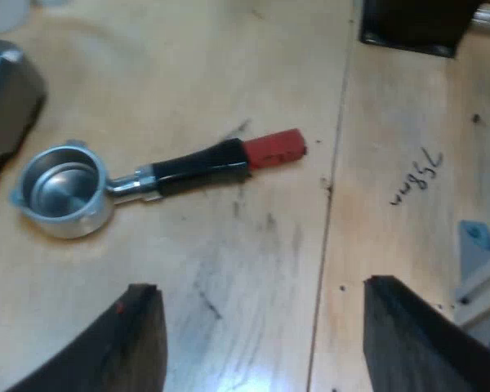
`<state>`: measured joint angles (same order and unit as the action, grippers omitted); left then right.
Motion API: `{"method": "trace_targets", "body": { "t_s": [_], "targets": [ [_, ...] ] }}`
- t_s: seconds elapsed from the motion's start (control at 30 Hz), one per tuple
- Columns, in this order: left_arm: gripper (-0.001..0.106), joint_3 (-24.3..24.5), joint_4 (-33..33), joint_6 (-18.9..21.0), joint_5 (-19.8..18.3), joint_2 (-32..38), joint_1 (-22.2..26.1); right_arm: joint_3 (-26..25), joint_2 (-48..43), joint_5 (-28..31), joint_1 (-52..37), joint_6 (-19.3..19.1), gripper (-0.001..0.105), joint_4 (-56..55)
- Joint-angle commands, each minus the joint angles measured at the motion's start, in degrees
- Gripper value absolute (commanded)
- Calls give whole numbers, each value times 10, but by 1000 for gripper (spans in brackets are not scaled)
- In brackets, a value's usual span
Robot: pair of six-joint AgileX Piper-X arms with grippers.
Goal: Put the handle in the coffee machine
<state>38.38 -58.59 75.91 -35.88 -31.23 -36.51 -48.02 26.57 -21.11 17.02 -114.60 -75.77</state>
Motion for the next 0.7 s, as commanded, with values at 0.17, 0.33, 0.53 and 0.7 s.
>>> {"method": "trace_targets", "body": {
  "t_s": [0.17,0.33,0.53,0.7],
  "targets": [
    [55,5,11,-4,1,-16,-23,-5,53,25,1,27,56,1],
    [55,5,26,-6,-10,-38,-23,-5,100,30,1,38,40,1],
    [55,5,26,-8,-30,-46,-23,-5,139,29,8,69,21,1],
    [55,2,18,-8,-30,-46,-23,-5,203,30,73,70,0,1]
  ]
}}
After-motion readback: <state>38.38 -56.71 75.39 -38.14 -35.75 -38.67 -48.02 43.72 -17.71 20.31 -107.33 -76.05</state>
